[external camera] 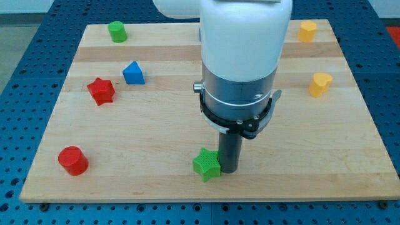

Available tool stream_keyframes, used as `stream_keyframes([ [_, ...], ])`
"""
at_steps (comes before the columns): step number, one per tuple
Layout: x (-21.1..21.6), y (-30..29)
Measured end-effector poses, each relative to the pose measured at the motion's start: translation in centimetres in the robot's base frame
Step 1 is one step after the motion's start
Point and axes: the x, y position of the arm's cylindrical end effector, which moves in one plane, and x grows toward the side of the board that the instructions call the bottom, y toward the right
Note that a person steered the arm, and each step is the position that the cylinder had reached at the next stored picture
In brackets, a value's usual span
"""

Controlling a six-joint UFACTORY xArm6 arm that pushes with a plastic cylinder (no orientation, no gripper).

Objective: Push the green star star slightly up

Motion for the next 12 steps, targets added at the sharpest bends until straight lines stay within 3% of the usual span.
stream_keyframes([
  [5,-4.3,-0.7],
  [8,-6.0,-10.6],
  [9,-5.0,-12.6],
  [12,4.1,-13.4],
])
